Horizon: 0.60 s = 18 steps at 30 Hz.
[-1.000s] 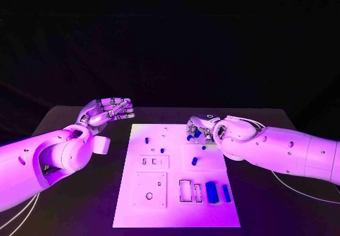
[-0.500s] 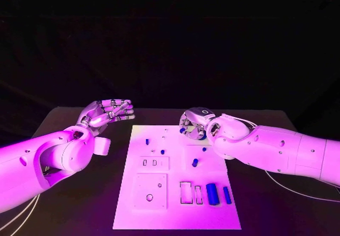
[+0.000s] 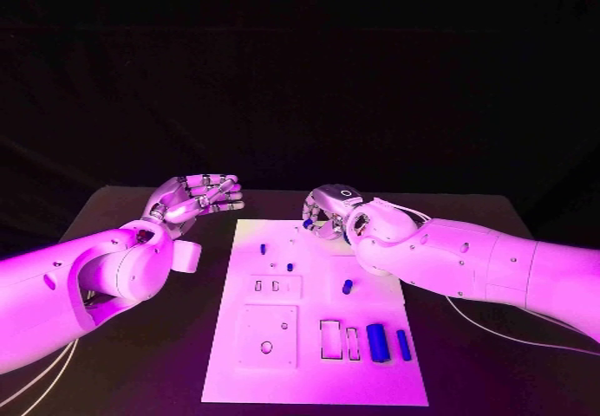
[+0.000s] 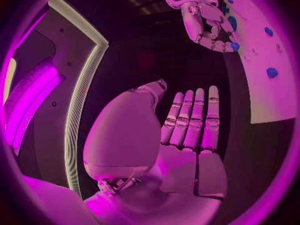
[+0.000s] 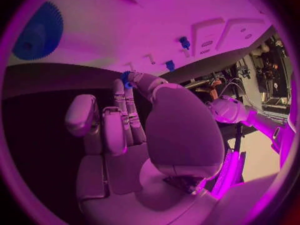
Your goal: Assemble the parts on the task board
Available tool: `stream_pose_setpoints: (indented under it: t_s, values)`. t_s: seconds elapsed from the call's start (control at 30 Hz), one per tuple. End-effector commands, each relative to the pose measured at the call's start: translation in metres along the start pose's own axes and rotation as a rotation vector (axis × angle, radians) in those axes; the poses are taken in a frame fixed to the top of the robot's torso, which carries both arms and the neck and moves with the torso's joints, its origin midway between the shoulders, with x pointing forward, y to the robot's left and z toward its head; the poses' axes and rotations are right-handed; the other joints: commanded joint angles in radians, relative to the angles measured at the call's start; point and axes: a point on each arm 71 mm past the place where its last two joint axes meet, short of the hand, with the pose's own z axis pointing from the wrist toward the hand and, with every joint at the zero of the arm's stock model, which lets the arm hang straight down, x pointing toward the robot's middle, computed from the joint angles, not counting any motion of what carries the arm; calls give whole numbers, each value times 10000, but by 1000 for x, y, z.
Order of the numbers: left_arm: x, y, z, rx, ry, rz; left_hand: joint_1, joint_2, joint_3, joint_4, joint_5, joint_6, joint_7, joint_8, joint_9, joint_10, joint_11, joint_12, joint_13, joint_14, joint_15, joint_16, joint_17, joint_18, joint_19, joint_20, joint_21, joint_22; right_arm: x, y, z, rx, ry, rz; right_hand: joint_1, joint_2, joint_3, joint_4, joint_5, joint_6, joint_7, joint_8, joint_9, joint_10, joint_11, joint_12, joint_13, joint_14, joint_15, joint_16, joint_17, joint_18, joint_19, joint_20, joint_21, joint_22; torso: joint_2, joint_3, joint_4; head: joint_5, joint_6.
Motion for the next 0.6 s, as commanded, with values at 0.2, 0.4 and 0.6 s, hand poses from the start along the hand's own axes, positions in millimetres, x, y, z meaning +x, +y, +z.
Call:
stream_pose_setpoints:
  t_s: [0.2, 0.4, 0.6]
  values:
    - [7, -3, 2, 133, 284, -153, 112, -6, 52, -11, -37, -60, 320, -39, -12, -40, 58, -68, 3, -1, 19, -69, 9, 133, -78, 23, -55, -12, 5, 3, 4, -25, 48, 242, -78, 59, 70, 13, 69, -8, 53, 45, 77, 111, -24, 35, 17, 475, -49, 57, 19, -152, 31, -16, 49, -22, 28, -21, 53, 9, -42]
    - [8, -4, 4, 191, 291, -148, 112, -6, 52, -11, -37, -60, 320, -39, -12, -40, 58, -68, 3, -1, 19, -69, 9, 133, -78, 23, -55, -12, 7, 6, 7, -42, 74, 305, -134, 48, 73, 29, 67, -42, 62, 43, 102, 104, -13, 23, 12, 475, -41, 68, 28, -151, 21, -12, 47, -22, 30, -21, 50, 42, -50]
    - [10, -4, 5, 222, 329, -154, 125, -1, 67, -26, -39, -57, 315, -39, -11, -36, 56, -70, 4, 3, 18, -75, 15, 134, -76, 24, -56, -16, 10, 10, 9, -63, 82, 356, -153, 45, 75, 35, 66, -54, 64, 42, 110, 101, -11, 18, 10, 478, -38, 79, 44, -154, 25, -10, 56, -6, 28, -13, 56, 71, -49]
